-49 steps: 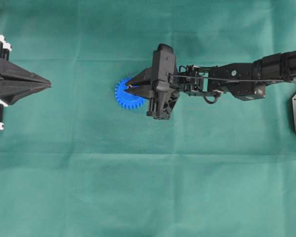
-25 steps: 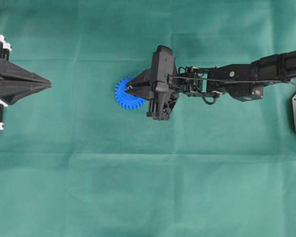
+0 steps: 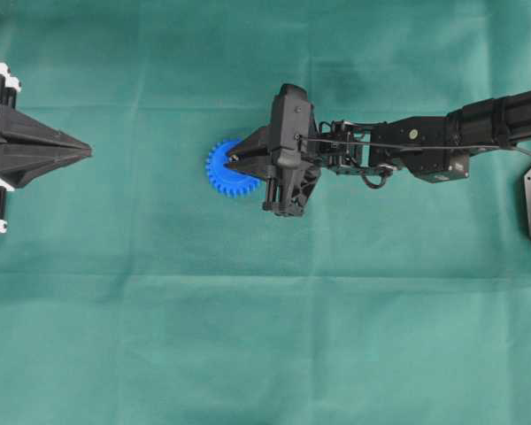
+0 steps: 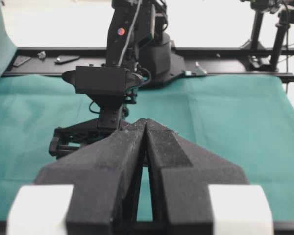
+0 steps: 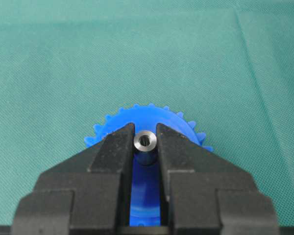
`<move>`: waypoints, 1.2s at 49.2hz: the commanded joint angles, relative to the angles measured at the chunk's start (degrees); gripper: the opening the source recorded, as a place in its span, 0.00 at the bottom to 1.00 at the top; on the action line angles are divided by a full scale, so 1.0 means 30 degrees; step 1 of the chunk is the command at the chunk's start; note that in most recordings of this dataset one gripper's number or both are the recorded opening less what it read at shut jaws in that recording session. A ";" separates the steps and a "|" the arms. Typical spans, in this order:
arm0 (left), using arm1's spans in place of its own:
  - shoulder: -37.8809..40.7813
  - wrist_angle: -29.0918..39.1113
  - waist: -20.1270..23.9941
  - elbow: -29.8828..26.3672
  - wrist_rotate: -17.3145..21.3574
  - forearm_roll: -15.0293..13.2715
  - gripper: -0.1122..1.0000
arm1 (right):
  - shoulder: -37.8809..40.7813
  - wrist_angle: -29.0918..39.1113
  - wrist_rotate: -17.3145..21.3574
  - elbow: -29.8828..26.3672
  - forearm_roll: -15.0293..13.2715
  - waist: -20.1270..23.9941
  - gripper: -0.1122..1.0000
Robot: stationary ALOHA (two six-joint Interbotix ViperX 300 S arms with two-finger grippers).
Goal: Insert the shaft placed at a random location into the center hole of the medium gear at another random location.
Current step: 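Align the shaft over the gear's center hole and lower it in, then open the right gripper to release the shaft and raise it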
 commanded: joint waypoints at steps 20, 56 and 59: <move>0.0117 -0.0088 0.0000 -0.0381 0.0000 0.0029 0.10 | -0.0322 -0.0352 0.0029 -0.0410 0.0146 0.0029 0.23; 0.0088 -0.0088 -0.0029 -0.0410 -0.0059 0.0029 0.10 | -0.3369 0.1055 -0.0088 -0.0205 0.0146 0.0029 0.87; 0.0088 -0.0088 -0.0029 -0.0381 -0.0059 0.0029 0.10 | -0.3809 0.1436 -0.0088 -0.0234 0.0146 0.0059 0.87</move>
